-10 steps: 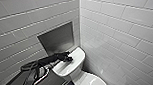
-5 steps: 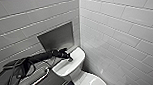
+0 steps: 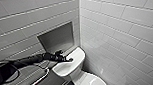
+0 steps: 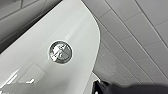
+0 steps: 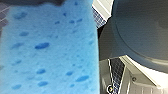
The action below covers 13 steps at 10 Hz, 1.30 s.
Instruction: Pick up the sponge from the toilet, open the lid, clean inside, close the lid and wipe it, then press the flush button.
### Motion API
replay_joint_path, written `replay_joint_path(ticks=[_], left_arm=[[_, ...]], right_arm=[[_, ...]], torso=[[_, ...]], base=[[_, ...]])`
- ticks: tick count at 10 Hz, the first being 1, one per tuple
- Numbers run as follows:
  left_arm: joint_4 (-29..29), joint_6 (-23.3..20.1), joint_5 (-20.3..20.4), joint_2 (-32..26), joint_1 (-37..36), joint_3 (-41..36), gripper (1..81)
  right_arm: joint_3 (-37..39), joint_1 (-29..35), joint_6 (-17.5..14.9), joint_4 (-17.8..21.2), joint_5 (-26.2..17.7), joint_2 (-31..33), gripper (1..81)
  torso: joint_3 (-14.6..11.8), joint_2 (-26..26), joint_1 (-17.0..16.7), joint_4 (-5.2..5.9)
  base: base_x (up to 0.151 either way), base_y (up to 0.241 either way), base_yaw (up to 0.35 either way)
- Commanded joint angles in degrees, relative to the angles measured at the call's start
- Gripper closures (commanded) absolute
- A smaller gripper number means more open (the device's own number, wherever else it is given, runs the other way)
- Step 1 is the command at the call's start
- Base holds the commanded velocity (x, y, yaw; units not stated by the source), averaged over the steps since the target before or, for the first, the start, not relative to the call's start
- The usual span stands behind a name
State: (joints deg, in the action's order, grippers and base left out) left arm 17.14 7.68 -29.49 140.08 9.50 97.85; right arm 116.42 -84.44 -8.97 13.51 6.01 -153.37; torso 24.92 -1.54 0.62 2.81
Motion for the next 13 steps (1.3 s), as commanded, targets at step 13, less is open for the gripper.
replay_joint_path(ticks=[13], left_arm=[[-25.75,-0.91,20.70,-4.46,58.31,-4.60,81.1]], right_arm=[[5.65,-0.08,-0.08,0.29,-4.96,-3.02,81.1]], torso=[[-14.09,-0.05,-0.09,0.00]], base=[[0.000,0.000,0.000]])
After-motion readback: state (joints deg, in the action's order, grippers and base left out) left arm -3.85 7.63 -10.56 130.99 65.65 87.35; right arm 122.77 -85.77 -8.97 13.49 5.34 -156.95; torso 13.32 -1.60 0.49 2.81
